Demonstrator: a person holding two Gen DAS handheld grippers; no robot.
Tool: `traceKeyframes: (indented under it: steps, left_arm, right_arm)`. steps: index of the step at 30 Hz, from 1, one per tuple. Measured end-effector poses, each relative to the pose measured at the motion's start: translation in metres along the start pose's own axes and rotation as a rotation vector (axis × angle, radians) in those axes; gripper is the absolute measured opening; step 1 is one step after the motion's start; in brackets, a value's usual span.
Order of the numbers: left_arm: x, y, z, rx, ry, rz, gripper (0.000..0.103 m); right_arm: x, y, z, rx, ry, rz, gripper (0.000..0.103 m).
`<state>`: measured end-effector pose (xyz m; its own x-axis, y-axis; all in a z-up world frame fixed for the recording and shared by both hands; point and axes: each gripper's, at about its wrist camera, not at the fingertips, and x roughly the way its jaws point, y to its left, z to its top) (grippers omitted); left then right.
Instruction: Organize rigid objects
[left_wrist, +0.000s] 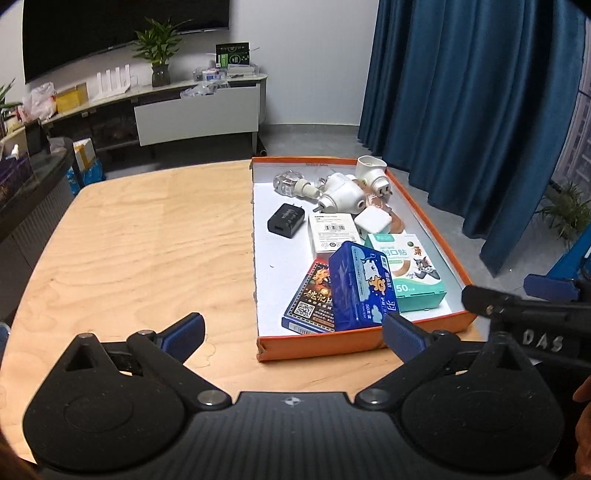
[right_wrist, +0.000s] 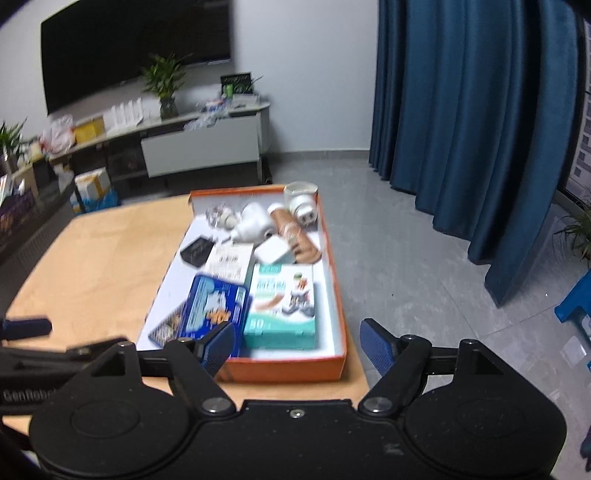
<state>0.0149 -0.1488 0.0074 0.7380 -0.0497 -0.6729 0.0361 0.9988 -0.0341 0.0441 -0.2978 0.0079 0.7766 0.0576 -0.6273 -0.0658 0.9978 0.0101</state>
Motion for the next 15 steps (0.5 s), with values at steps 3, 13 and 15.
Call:
traceKeyframes:
  steps: [3, 13, 15]
  left_arm:
    - [-0.0005, -0.0009, -0.0027, 0.001, 0.001, -0.005, 0.103]
    - [0.0021, -0.0034, -0.0052, 0.002, 0.016, -0.012, 0.103]
    - [0.0032, -0.0031, -0.0049, 0.001, 0.02, -0.013, 0.103]
  right_arm:
    - [0.002, 0.0018, -0.0051, 0.008, 0.012, 0.003, 0.088]
    - [0.0069, -0.0002, -0.0105, 0.023, 0.034, 0.002, 0.088]
    - [0.0079, 0.0004, -0.011, 0.021, 0.037, 0.005, 0.088]
